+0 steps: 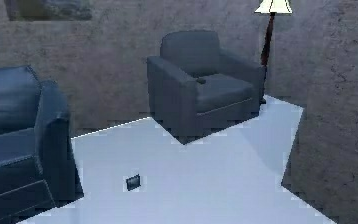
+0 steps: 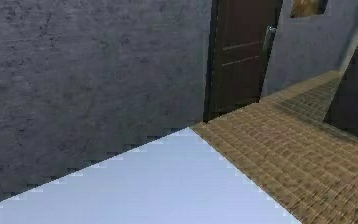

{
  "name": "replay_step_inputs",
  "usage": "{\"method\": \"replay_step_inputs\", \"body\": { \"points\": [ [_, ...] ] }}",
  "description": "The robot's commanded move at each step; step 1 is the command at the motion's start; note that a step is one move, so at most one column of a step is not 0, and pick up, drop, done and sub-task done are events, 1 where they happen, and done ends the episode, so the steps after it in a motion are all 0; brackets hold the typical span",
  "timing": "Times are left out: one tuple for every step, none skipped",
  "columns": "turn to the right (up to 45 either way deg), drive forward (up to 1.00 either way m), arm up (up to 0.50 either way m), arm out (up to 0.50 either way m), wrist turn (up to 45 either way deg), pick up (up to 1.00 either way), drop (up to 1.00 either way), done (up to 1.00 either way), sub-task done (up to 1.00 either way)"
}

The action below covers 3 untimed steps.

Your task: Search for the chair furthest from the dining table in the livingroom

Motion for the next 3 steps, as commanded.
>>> {"method": "replay_step_inputs", "body": {
  "points": [
    [0.0, 1.0, 0.0, 0.0, 0.0, 0.0, 0.0, 0.0, 0.0],
    [27.0, 0.0, 0.0, 0.0, 0.0, 0.0, 0.0, 0.0, 0.0],
    [0.0, 0.05, 0.0, 0.0, 0.0, 0.0, 0.0, 0.0, 0.0]
  ]
}}
